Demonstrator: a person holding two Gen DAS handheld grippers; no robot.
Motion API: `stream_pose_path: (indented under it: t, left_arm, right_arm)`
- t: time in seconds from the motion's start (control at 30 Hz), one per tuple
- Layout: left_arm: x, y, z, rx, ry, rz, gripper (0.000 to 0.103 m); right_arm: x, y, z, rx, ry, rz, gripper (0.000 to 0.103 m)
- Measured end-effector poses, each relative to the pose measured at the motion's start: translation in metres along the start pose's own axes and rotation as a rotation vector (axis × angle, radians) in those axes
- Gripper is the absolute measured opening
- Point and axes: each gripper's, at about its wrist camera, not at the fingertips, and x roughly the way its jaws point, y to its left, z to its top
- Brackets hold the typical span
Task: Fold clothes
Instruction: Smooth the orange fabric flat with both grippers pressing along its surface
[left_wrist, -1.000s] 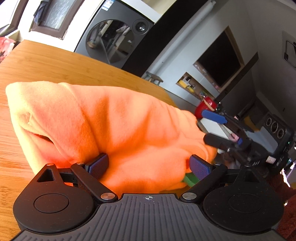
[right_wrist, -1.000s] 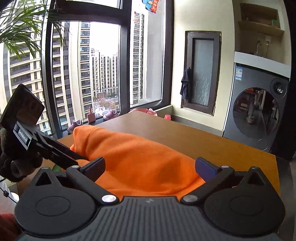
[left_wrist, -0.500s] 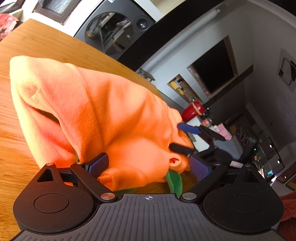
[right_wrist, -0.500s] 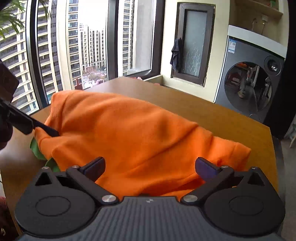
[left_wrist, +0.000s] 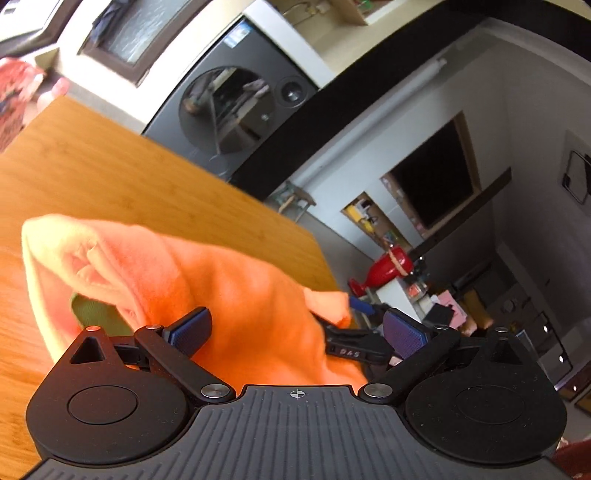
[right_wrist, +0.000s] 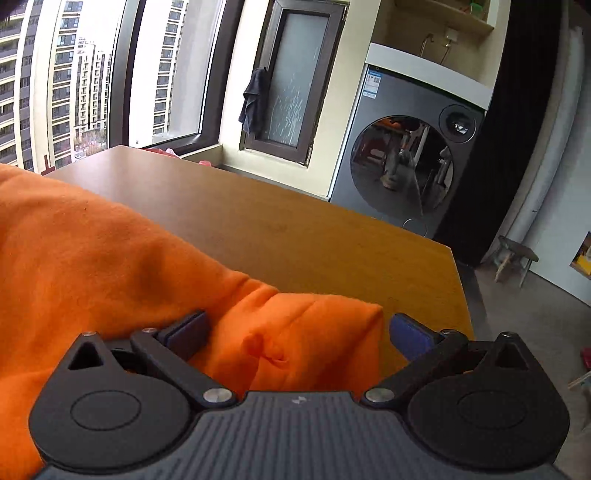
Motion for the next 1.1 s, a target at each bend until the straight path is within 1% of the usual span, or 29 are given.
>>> stream_pose_path:
  t: [0.07, 0.17, 0.23, 0.27, 0.33, 0.4, 0.43, 0.47, 0.5, 0.57, 0.6, 0.67, 0.73, 0.77, 0.8, 0.87, 0.93, 0.97, 1.03, 1.07, 1.1]
  left_arm:
    - [0.012, 0.019, -0.009, -0.059, 0.027, -0.002, 0.101]
    - [0.009, 0.015, -0.011, -0.022, 0.034, -0.006, 0.101]
    - [0.001, 0.001, -0.01, 0.043, 0.026, -0.007, 0.101]
    - [-0.006, -0.01, -0.007, 0.094, 0.006, -0.019, 0.101]
    - [-0.019, -0.031, -0.001, 0.186, -0.069, -0.031, 0.102]
    - [-0.026, -0.044, 0.008, 0.241, -0.166, 0.01, 0.103]
    - [-0.024, -0.045, 0.011, 0.247, -0.191, 0.039, 0.103]
    - [-0.017, -0.04, 0.015, 0.23, -0.185, 0.065, 0.103]
    - [-0.008, -0.033, 0.017, 0.193, -0.16, 0.093, 0.103]
    - [0.017, -0.006, 0.013, 0.059, -0.057, 0.164, 0.103]
    - [0.023, 0.002, 0.01, 0.031, -0.051, 0.165, 0.103]
    - [0.025, -0.003, 0.005, 0.099, -0.078, 0.192, 0.103]
    - [0.028, -0.013, -0.002, 0.179, -0.088, 0.24, 0.103]
    - [0.029, -0.019, -0.006, 0.224, -0.09, 0.262, 0.103]
    - [0.032, -0.024, -0.01, 0.272, -0.091, 0.284, 0.103]
    - [0.036, -0.033, -0.018, 0.351, -0.092, 0.328, 0.103]
    - [0.04, -0.041, -0.023, 0.398, -0.091, 0.366, 0.103]
    - [0.041, -0.044, -0.024, 0.409, -0.091, 0.377, 0.103]
    - [0.042, -0.049, -0.026, 0.42, -0.091, 0.39, 0.103]
    - [0.042, -0.05, -0.026, 0.419, -0.091, 0.39, 0.103]
    - [0.043, -0.051, -0.026, 0.419, -0.091, 0.39, 0.103]
  right_arm:
    - [-0.003, -0.005, -0.004, 0.0, 0.009, -0.002, 0.103]
    - [-0.008, -0.014, -0.011, 0.038, 0.025, 0.016, 0.103]
    - [-0.01, -0.02, -0.015, 0.076, 0.037, 0.03, 0.103]
    - [-0.01, -0.02, -0.015, 0.084, 0.04, 0.031, 0.103]
    - [-0.01, -0.017, -0.015, 0.078, 0.039, 0.021, 0.103]
    - [-0.011, -0.014, -0.016, 0.074, 0.037, 0.008, 0.103]
    - [-0.011, -0.014, -0.016, 0.077, 0.037, 0.002, 0.103]
    - [-0.011, -0.014, -0.016, 0.08, 0.037, -0.003, 0.103]
    - [-0.011, -0.014, -0.016, 0.083, 0.038, -0.009, 0.103]
    - [-0.012, -0.012, -0.016, 0.095, 0.037, -0.017, 0.103]
    - [-0.013, -0.011, -0.016, 0.101, 0.036, -0.02, 0.103]
    - [-0.018, -0.007, -0.016, 0.091, 0.014, -0.046, 0.103]
    - [-0.029, -0.002, -0.012, 0.105, -0.04, -0.076, 0.103]
    - [-0.035, 0.0, -0.01, 0.126, -0.073, -0.074, 0.103]
    - [-0.046, 0.001, -0.005, 0.168, -0.124, -0.043, 0.103]
    - [-0.061, -0.001, 0.004, 0.258, -0.195, 0.055, 0.103]
    - [-0.065, -0.008, 0.01, 0.353, -0.215, 0.201, 0.103]
    - [-0.064, -0.01, 0.012, 0.384, -0.214, 0.249, 0.103]
    - [-0.05, -0.013, 0.014, 0.413, -0.161, 0.308, 0.103]
    - [-0.04, -0.012, 0.014, 0.401, -0.109, 0.306, 0.103]
    - [-0.027, -0.009, 0.011, 0.372, -0.03, 0.275, 0.103]
